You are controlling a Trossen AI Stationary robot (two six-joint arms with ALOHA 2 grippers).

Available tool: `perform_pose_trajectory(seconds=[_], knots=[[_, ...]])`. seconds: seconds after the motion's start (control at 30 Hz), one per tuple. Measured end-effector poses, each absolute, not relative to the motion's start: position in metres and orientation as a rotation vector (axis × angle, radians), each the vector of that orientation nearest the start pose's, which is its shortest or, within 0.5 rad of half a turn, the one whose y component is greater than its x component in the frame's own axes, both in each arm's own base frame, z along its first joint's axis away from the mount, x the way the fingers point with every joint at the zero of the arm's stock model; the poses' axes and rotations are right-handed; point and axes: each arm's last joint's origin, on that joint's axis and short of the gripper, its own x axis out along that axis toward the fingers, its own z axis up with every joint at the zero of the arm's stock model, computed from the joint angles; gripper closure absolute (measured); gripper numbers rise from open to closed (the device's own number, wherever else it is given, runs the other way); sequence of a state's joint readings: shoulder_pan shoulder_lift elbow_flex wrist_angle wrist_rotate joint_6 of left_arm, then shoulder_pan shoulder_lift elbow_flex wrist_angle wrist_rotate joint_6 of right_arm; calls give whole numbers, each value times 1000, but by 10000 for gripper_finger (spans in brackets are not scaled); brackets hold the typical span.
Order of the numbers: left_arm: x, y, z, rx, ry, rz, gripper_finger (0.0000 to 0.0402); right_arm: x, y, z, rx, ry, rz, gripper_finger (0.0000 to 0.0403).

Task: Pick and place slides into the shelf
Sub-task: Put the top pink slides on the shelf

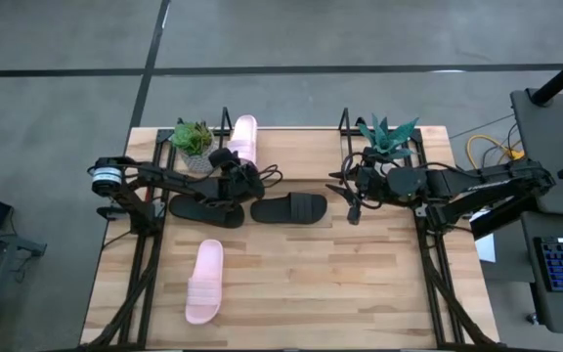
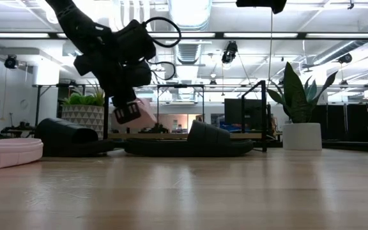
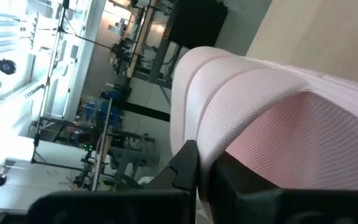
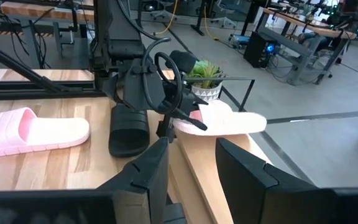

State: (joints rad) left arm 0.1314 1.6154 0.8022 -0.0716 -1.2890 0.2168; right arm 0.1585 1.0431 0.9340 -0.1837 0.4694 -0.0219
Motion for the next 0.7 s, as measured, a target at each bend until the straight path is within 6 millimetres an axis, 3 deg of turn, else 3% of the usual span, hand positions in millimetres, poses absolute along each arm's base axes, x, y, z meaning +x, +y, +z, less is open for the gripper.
perform_pose_trajectory(seconds=[0.43,0.7], knots=[[284,66,168,690,964,1214,400,226,23,337,-110,283,-306,280],[284,68,162,629,986,1089,400,226,23,337,-110,283,-306,280]])
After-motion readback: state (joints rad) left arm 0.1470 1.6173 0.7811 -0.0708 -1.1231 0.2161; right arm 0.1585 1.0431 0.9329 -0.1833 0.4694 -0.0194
